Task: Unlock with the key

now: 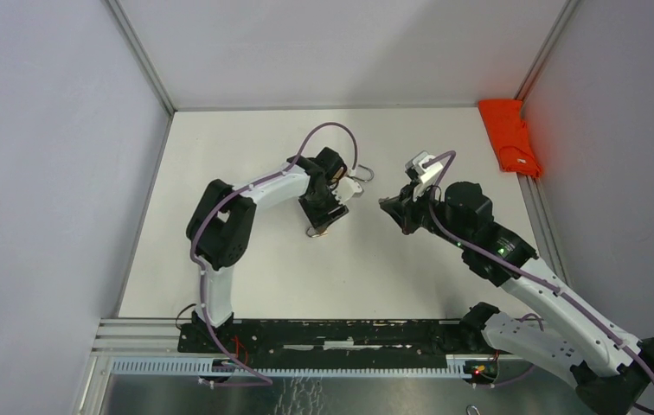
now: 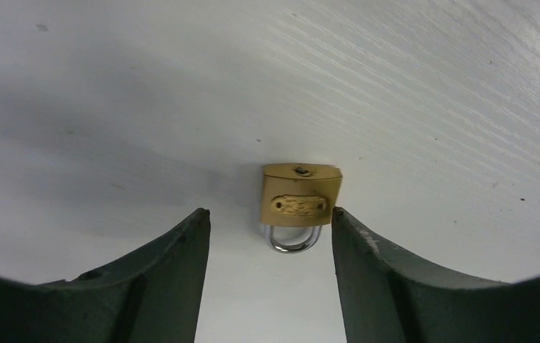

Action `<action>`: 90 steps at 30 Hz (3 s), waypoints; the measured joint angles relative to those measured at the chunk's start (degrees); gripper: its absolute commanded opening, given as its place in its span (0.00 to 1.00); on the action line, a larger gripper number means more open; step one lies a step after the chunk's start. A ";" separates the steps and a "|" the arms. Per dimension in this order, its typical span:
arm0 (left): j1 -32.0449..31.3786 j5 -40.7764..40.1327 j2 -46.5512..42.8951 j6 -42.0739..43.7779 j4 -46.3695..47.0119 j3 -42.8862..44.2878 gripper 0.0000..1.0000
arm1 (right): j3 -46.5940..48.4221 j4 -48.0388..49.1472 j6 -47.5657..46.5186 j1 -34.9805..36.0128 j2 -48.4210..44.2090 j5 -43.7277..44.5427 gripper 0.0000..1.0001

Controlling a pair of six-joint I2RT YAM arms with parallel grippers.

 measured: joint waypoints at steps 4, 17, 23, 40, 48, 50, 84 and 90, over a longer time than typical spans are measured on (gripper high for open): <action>0.15 -3.61 -2.93 -1.44 1.44 0.68 0.68 | -0.37 0.28 0.13 0.00 -0.33 -0.28 0.00; 2.16 19.39 -41.03 -16.09 29.92 -9.68 0.76 | -0.52 6.58 0.55 -0.22 -2.86 -19.34 0.00; 1.88 39.12 -40.59 -22.40 40.94 -13.97 0.78 | -3.89 22.86 8.55 -0.22 -3.41 -37.55 0.00; 1.57 62.34 -48.94 -23.98 40.92 -16.06 1.00 | -9.05 72.89 41.88 -0.22 -2.73 -57.02 0.00; 0.52 60.37 -47.98 -28.41 43.19 -14.95 1.00 | -9.01 77.94 45.97 -0.22 -2.91 -58.21 0.00; -0.33 61.27 -46.62 -29.86 44.92 -13.49 1.00 | -8.46 73.88 43.34 -0.22 -3.28 -58.21 0.00; -1.38 37.81 -40.65 -25.27 14.27 0.15 0.84 | 11.41 -15.50 -21.64 2.91 1.86 -25.94 0.00; -1.42 45.09 -40.09 -27.56 16.09 -1.18 0.81 | 14.69 -19.12 -26.10 12.63 2.60 -16.81 0.00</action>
